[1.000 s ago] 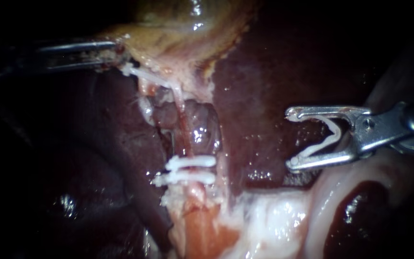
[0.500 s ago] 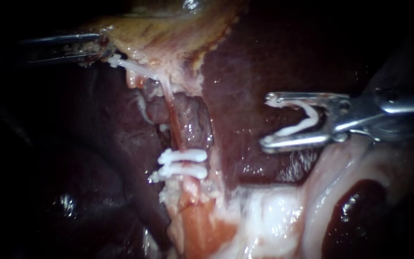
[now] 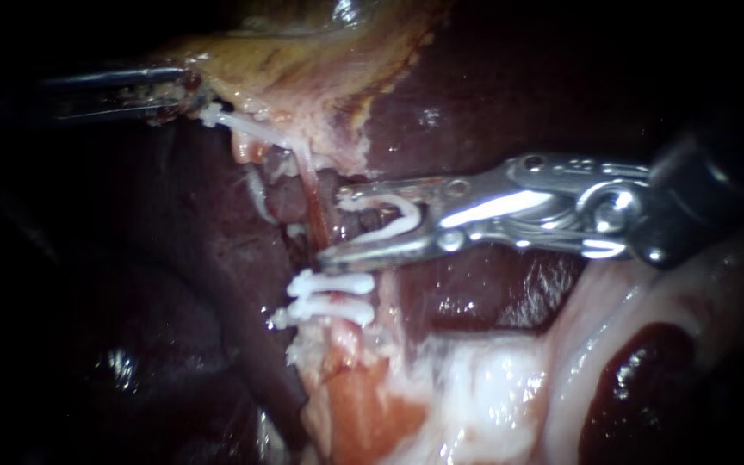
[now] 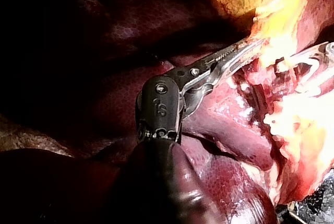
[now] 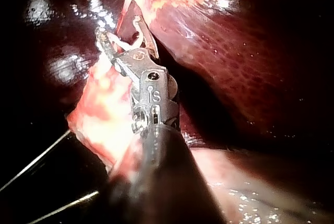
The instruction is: Clipping third clip right tube
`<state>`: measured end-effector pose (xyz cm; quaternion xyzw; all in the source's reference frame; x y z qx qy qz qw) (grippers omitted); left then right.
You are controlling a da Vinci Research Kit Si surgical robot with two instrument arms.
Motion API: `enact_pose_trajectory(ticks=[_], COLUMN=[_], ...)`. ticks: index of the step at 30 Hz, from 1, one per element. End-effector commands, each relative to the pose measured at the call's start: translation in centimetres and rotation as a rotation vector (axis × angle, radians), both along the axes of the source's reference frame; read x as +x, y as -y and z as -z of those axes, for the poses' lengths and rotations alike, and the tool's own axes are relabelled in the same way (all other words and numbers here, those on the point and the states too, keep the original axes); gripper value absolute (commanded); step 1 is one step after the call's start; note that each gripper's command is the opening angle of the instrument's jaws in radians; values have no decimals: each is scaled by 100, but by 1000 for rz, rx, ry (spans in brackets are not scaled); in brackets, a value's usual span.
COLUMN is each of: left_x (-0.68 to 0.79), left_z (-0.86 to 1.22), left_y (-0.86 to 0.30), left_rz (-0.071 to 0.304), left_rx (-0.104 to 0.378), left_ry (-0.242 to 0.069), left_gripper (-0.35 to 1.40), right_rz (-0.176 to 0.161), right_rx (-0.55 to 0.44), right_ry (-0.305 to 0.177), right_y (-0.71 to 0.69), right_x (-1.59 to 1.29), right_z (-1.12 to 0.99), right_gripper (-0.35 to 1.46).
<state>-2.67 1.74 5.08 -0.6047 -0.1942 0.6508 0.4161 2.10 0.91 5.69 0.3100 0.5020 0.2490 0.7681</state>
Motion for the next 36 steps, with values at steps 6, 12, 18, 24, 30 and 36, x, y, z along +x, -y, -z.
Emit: enact_pose_trajectory(ticks=[6, 12, 18, 24, 30, 36], left_x=[-1, -2, -2, -2, -3, -3], left_z=[-1, -1, -1, -1, -1, -1], left_y=[0, 1, 1, 1, 0, 0], left_rz=[0, 0, 0, 1, 1, 1], left_rx=[0, -1, -1, -1, -1, -1], left_ry=[0, 0, 0, 0, 0, 0], left_gripper=[-35, -35, -35, -35, -35, -35], right_rz=[-55, -38, -29, -12, -9, -11], right_rx=[22, 60, 98, 105, 107, 110], right_ry=[-65, -153, -229, -249, -251, -250], right_y=[-1, 1, 1, -2, -6, -10], right_x=[19, 23, 30, 29, 22, 17], right_z=[6, 32, 58, 64, 62, 65], right_gripper=[49, 48, 47, 41, 18, -8])
